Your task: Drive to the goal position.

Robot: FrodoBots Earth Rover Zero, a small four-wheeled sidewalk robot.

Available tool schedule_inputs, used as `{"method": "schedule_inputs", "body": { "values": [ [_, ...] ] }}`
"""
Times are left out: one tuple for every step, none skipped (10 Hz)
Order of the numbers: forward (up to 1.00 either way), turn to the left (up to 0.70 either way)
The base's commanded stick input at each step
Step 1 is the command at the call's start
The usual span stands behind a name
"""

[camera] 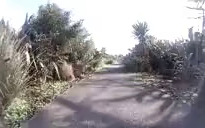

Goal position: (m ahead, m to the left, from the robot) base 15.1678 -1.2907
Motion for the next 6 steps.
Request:
{"method": "schedule_inputs", "body": {
  "values": [
    [0.43, -0.26],
    [0.43, -0.26],
    [0.43, -0.26],
    [0.43, -0.26],
    [0.43, -0.26],
    [0.43, -0.26]
  ]
}}
